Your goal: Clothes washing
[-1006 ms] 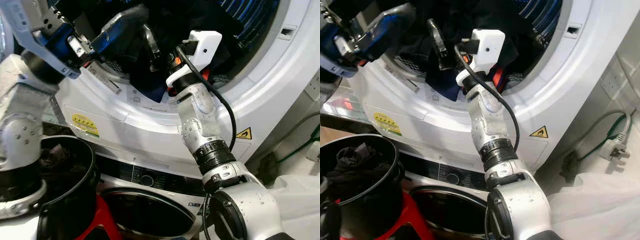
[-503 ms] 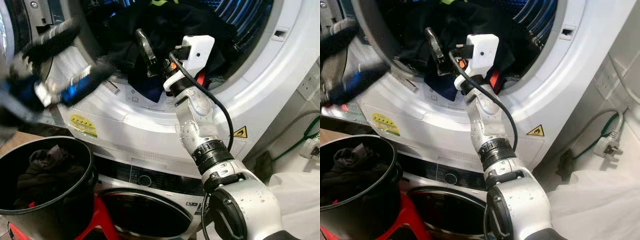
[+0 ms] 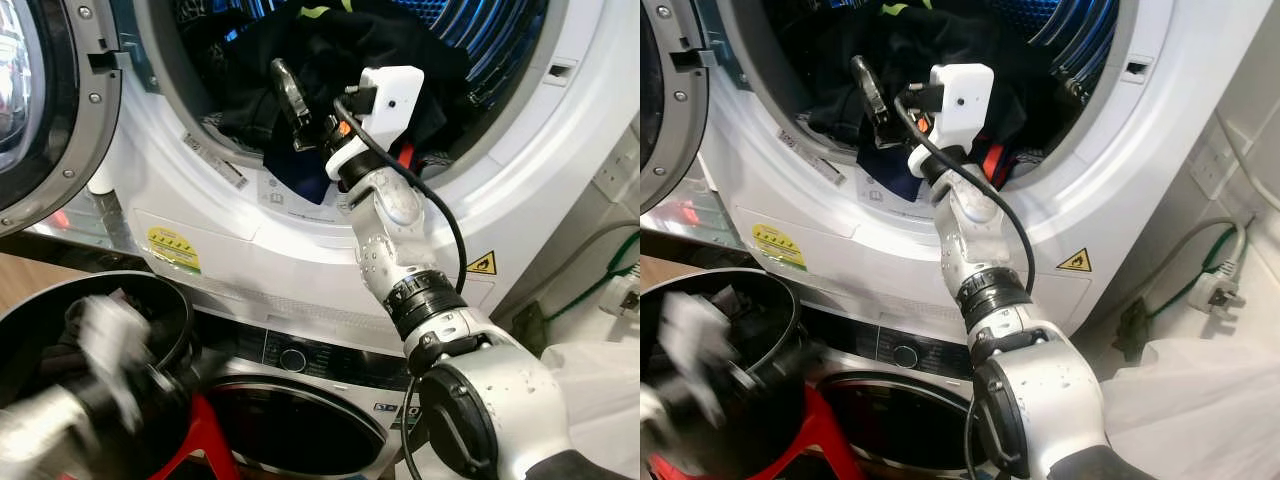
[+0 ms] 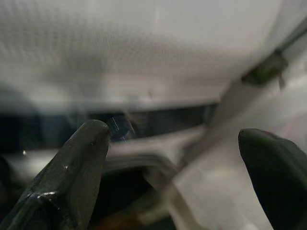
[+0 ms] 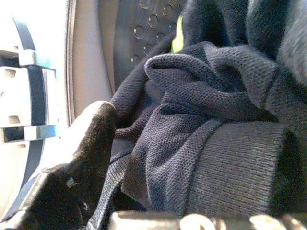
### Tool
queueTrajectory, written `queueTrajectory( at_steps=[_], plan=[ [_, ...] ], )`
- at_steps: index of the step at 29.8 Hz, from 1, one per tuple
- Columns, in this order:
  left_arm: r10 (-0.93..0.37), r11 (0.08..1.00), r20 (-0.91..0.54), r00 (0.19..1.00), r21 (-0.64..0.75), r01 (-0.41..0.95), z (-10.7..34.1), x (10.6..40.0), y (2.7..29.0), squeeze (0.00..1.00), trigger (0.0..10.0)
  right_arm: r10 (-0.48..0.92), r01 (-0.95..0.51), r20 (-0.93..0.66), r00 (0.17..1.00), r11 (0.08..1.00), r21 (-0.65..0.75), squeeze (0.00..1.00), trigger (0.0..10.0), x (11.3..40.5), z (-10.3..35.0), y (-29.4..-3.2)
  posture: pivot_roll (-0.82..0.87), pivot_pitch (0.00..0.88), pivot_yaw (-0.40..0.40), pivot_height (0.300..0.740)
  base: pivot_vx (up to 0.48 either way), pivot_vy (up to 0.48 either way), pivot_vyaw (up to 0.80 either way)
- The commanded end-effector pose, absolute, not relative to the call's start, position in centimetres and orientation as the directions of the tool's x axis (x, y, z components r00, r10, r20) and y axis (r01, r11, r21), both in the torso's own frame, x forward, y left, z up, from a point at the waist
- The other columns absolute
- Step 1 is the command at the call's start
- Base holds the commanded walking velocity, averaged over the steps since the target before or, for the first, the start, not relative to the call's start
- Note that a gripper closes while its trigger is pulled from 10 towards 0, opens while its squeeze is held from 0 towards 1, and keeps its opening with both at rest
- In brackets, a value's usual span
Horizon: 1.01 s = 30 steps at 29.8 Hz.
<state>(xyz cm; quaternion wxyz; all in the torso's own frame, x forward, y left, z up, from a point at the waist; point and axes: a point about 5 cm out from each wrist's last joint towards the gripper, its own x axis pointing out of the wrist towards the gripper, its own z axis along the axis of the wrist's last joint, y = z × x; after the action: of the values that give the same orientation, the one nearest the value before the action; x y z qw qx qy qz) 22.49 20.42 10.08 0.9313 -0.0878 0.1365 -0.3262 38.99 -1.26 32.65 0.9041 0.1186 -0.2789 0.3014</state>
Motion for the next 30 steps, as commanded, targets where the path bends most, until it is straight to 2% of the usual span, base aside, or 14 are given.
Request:
queueTrajectory(
  at_steps=[1,4,5,6,11,12,16,23,30],
  plan=[
    [-0.644,0.765,-0.231,0.729,-0.211,0.609,9.4,22.6,20.0,0.00,10.0,0.458,-0.590,0.592,0.663,0.807,0.037,0.00,10.0,39.2,33.6,-1.8,0.12,0.000,-0.057,0.740,0.000,0.000,0.00],
    [-0.681,0.732,-0.255,0.686,-0.251,0.633,8.0,22.4,18.8,0.00,10.0,0.449,-0.584,0.596,0.666,0.811,0.041,0.00,10.0,39.2,33.8,-2.0,0.12,0.000,-0.058,0.740,0.000,0.000,0.00],
    [-0.723,0.690,-0.257,0.641,-0.304,0.656,7.0,22.3,17.5,0.00,10.0,0.436,-0.573,0.599,0.672,0.818,0.049,0.00,10.0,39.3,34.0,-2.2,0.12,0.000,-0.059,0.740,0.000,0.000,0.00],
    [-0.727,0.686,-0.264,0.634,-0.310,0.658,6.6,22.3,17.2,0.00,10.0,0.431,-0.570,0.600,0.675,0.820,0.051,0.00,10.0,39.3,34.1,-2.2,0.12,0.000,-0.059,0.740,0.000,0.000,0.00],
    [-0.699,0.651,-0.509,0.503,-0.160,0.742,1.3,22.0,15.7,0.00,10.0,0.399,-0.542,0.602,0.691,0.837,0.067,0.00,10.0,39.5,35.3,-2.2,0.12,0.000,-0.059,0.740,0.000,0.000,0.00],
    [-0.663,0.680,-0.546,0.512,-0.152,0.717,-0.1,22.0,15.6,0.00,10.0,0.390,-0.528,0.597,0.701,0.847,0.067,0.00,10.0,39.5,35.6,-2.2,0.12,0.000,-0.060,0.740,0.000,0.000,0.00],
    [-0.612,0.719,-0.567,0.551,-0.109,0.687,-1.1,22.1,15.5,0.00,10.0,0.364,-0.489,0.580,0.728,0.870,0.068,0.00,10.0,39.7,36.1,-2.3,0.12,0.000,-0.059,0.740,0.000,0.000,0.00],
    [-0.587,0.731,-0.575,0.569,-0.074,0.679,-2.4,21.7,15.2,0.00,10.0,0.329,-0.371,0.538,0.776,0.928,-0.032,0.00,10.0,39.9,38.9,-2.4,0.15,0.000,-0.076,0.740,0.000,0.000,0.00],
    [-0.484,0.805,-0.568,0.666,0.010,0.594,-2.9,22.0,16.2,0.00,10.0,0.295,-0.249,0.498,0.816,0.956,-0.158,0.00,10.0,39.3,42.9,-2.1,0.22,0.000,-0.117,0.740,0.000,0.000,0.00]
  ],
)
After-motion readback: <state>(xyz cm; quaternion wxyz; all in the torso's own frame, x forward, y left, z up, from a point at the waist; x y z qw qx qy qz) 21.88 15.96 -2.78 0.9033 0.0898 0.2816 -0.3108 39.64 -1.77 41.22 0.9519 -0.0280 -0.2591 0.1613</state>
